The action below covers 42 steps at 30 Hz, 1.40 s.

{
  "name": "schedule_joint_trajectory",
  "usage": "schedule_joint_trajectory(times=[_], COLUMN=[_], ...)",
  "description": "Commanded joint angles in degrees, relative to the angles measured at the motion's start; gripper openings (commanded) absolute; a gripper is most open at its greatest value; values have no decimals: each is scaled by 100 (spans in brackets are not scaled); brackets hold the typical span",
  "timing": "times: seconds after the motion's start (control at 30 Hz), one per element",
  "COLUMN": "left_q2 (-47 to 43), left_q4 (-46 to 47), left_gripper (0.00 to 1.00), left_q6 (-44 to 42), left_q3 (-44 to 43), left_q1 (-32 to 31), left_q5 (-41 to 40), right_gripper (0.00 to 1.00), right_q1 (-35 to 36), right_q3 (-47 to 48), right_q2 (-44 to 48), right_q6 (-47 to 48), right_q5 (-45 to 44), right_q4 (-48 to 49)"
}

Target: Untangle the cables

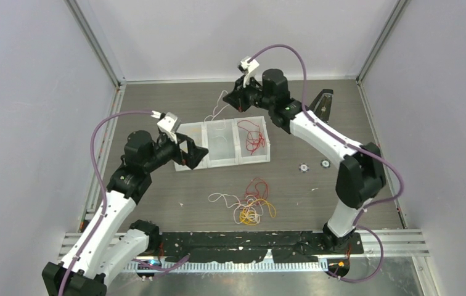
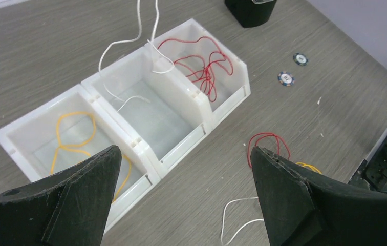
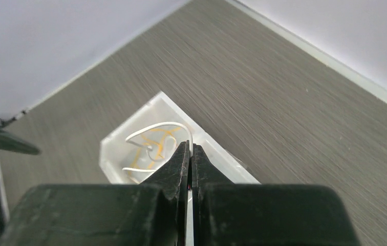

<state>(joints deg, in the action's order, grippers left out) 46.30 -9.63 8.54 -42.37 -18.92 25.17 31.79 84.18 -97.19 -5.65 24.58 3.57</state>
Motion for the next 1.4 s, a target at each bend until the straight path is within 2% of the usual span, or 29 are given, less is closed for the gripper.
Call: schedule_joint_trajectory(times=[0.0,0.27,0.47,0.6,0.67,0.83,1.0,1.07,1.13,1.27,1.37], left_q2=[42,268,556,932,1072,1448,2284,2806,3168,3924,4254], left_q4=[-405,-479,-677,-822,-626,204,-384,-596,-718,-705,-645], left_gripper=[99,99,98,94,89,67,63,60,56,47,45], left_q6=[-32,396,392,500,495,-582,-2482,-2886,-3108,-3016,-2961], left_q3=[-30,-203,-268,-390,-398,-451,-1121,-1503,-1877,-2467,-2706], left_q1=[107,486,542,618,634,653,652,660,653,652,643], left_q5=[-543,-689,-1090,-1077,-858,512,1462,1598,1690,1812,1816], right_gripper=[6,5,5,5,5,6,6,6,5,5,5], right_q1=[-50,58,316,399,426,272,113,109,107,5,-89], right_q3=[381,73,-158,-163,-99,-259,-419,-435,-435,-473,-556], right_q2=[-521,-1001,-1089,-1117,-1162,-931,-586,-550,-536,-449,-272], right_q6=[463,1077,1245,1308,1326,1071,843,786,725,507,360], right_q5=[-227,-697,-1404,-1644,-1797,-1728,-1321,-1218,-1206,-1367,-1499], right_q4=[396,-93,-317,-613,-782,-882,-844,-854,-870,-876,-876])
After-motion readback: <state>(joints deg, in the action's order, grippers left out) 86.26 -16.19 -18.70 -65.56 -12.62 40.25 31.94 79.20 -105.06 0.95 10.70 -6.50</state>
